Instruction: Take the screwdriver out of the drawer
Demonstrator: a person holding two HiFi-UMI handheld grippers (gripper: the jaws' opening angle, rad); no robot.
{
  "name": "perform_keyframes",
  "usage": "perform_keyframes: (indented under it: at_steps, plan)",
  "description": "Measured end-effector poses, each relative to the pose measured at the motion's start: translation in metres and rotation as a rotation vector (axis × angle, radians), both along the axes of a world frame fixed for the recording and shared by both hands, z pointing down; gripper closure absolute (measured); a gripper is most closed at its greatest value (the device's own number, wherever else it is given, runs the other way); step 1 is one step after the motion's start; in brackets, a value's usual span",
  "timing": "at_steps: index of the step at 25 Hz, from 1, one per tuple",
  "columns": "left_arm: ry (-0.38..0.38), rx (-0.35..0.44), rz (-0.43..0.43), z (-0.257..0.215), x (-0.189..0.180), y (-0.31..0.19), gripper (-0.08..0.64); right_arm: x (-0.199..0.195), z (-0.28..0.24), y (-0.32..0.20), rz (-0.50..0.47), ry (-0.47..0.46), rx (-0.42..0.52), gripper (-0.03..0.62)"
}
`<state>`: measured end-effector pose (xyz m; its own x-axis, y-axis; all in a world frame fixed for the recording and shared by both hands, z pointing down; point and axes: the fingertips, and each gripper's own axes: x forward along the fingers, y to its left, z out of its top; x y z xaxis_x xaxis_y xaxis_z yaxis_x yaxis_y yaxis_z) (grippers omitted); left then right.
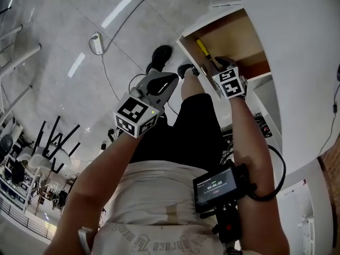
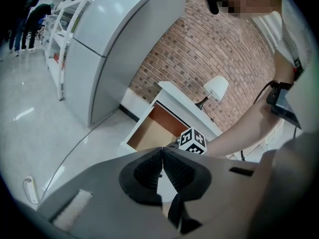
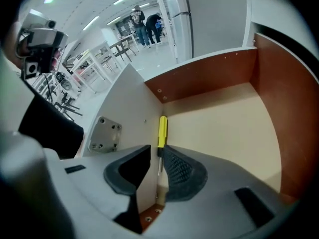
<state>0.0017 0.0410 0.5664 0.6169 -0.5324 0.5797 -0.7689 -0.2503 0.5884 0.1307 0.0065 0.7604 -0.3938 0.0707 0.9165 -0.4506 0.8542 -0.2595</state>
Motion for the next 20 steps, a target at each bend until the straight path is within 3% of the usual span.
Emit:
perform_keyframes:
  at_steps: [9, 20]
  plan:
    - [0.002, -0.04, -0.035, 0.025, -0.007, 0.021, 0.551, 0.001, 0.033, -0.011, 0.01, -0.006, 0.011, 0.522]
    - [-0.004, -0.064, -0.056, 0.043, -0.012, 0.032, 0.551, -0.033, 0.057, -0.019, 0.012, -0.063, -0.023, 0.529]
